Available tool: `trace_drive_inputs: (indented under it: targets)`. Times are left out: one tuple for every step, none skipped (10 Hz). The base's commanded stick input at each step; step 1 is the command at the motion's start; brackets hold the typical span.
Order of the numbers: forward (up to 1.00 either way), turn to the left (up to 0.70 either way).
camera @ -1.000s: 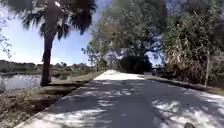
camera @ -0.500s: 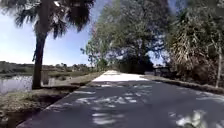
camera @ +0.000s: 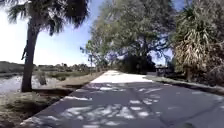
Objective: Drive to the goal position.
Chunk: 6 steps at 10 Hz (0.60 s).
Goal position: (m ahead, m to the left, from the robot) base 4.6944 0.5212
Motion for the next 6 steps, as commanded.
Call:
trace_drive_inputs:
  targets:
    - [1.0, 0.0]
    - [1.0, 0.0]
    - [1.0, 0.0]
    - [1.0, 0.0]
    - [1.0, 0.0]
    - [1.0, 0.0]
